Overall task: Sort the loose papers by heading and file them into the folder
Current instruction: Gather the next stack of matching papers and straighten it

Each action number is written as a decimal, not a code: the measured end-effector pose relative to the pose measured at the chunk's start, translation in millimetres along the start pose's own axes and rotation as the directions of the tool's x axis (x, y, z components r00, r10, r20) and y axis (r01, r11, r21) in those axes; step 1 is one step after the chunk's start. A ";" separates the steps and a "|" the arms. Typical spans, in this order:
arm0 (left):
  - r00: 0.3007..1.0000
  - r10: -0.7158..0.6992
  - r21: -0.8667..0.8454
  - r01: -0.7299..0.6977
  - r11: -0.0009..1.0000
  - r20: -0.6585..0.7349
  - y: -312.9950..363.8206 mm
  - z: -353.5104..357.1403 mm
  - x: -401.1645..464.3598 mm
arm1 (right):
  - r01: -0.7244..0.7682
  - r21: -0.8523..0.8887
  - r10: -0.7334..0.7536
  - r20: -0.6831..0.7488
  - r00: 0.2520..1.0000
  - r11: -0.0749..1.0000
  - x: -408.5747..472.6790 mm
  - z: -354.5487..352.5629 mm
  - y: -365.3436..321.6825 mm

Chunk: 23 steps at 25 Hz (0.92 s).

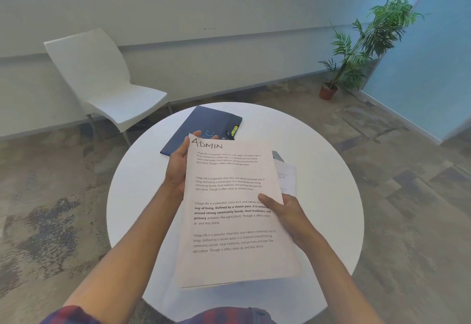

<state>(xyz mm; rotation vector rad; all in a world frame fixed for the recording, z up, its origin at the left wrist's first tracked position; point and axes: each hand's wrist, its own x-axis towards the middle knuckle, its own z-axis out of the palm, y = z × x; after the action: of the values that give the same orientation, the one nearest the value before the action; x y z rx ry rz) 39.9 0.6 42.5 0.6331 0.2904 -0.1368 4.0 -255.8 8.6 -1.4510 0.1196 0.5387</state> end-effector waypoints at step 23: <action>1.000 -0.018 -0.056 0.018 0.998 -0.012 0.4 -13.1 14.5 | 0.042 0.014 -0.041 -0.047 0.998 0.999 3.5 -2.6 -2.2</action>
<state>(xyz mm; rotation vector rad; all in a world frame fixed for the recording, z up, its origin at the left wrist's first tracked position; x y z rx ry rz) 50.8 8.2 28.2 0.5765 0.3112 -0.1415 8.6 -257.4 8.8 -1.4487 0.1296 0.4696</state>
